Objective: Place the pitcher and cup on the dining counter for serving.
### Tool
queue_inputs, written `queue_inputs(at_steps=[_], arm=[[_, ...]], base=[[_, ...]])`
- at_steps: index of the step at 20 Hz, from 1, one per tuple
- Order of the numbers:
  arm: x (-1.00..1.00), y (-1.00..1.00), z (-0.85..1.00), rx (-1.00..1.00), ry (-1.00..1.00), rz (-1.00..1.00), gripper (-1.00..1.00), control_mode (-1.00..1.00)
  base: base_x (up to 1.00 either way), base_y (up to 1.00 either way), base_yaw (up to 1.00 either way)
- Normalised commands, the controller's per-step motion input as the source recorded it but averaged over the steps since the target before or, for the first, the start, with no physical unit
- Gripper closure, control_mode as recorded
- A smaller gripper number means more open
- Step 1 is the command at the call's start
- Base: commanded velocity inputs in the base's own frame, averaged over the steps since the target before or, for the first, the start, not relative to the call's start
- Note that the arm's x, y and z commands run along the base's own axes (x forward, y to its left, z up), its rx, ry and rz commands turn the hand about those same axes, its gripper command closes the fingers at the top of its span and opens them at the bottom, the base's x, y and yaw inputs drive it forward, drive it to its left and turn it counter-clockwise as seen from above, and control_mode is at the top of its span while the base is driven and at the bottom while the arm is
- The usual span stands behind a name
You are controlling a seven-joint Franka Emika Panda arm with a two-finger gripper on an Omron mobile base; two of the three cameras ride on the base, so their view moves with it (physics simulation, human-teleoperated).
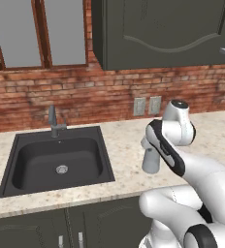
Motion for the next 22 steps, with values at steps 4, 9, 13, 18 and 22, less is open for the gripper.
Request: queue_inputs(at_steps=[4,9,13,18,22], arm=[[0.22,0.00,-0.30,0.00,-0.02,0.00,-1.00,-1.00],[0.21,0.00,-0.24,0.00,-0.04,0.00,-1.00,-1.00],[0.08,0.00,-0.19,0.00,-0.01,0.00,1.00,-1.00],[0.00,0.00,-0.05,0.00,0.00,0.00,1.00,-1.00],[0.00,0.00,0.00,0.00,0.00,0.00,1.00,-1.00]], base=[[0.00,0.00,0.00],[0.00,0.00,0.00],[0.00,0.00,0.00],[0.00,0.00,0.00],[0.00,0.00,0.00]])
